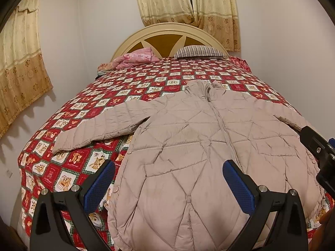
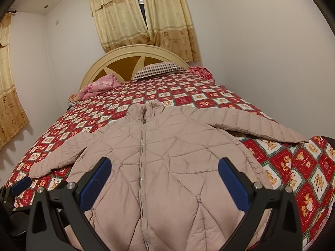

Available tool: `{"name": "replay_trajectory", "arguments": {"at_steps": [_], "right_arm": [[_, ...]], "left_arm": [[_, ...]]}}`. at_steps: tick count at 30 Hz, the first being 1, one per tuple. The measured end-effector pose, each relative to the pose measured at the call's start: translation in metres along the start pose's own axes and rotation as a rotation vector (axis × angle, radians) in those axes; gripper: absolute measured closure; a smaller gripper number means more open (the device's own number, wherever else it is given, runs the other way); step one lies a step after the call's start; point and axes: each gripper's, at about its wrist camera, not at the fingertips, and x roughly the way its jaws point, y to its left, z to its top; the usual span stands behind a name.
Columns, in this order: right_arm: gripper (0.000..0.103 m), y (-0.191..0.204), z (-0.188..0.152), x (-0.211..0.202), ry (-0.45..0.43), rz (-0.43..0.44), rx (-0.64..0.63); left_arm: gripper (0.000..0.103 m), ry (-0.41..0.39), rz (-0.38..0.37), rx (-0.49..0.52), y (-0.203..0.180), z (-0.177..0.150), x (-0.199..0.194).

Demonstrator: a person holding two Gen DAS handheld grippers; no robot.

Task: Fold large clothes

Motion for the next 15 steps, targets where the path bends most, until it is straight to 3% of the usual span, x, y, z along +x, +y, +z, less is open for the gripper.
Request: {"name": "replay_trajectory", "arguments": {"at_steps": [15], "right_arm": [[0.000, -0.0001, -0.0009, 0.0008, 0.005, 0.000, 0.001]], "left_arm": [[0.001, 0.000, 0.000, 0.000, 0.0010, -0.0002, 0.0000]]}}
